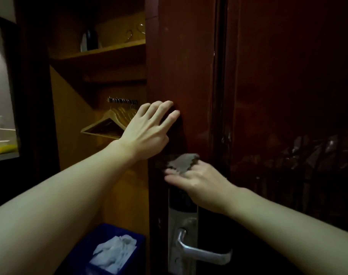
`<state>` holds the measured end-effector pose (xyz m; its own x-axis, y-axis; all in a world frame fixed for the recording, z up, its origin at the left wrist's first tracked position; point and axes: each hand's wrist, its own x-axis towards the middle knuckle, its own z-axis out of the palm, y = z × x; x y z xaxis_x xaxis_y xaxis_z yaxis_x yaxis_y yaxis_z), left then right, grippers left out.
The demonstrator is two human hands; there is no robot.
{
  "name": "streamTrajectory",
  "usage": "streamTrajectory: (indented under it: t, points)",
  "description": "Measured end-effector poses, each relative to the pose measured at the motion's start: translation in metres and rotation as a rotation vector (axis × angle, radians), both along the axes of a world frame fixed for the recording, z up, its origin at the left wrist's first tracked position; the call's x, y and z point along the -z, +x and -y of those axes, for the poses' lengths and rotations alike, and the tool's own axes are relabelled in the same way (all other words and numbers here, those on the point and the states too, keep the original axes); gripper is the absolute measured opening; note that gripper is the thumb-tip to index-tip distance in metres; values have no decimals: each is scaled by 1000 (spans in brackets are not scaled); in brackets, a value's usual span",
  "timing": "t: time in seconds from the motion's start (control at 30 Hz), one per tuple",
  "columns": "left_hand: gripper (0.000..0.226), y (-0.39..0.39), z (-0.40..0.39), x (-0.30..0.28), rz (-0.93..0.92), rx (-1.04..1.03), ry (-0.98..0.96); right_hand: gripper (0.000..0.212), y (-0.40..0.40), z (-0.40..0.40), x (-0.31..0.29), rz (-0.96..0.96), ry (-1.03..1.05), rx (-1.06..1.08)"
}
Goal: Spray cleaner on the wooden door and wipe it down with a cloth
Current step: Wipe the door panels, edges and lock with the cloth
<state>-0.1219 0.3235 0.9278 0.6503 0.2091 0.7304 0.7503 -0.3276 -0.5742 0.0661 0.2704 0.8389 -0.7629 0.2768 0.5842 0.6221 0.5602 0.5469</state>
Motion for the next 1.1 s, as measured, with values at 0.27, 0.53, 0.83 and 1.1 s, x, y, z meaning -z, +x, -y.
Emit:
streamTrajectory:
  t: [0.27, 0.53, 0.83, 1.1]
  points:
    - [62, -2, -1, 35, -90, 6, -32, 25, 24, 13, 63, 439, -54, 60]
    - [62, -7, -5, 41, -97, 24, -1, 30, -13, 4, 35, 207, 79, 144]
    - [67, -26, -14, 49, -193, -68, 57, 25, -52, -7, 20, 197, 75, 241]
    - [60, -22, -6, 54, -203, -10, 45, 24, -62, 9, 57, 526, -255, 352]
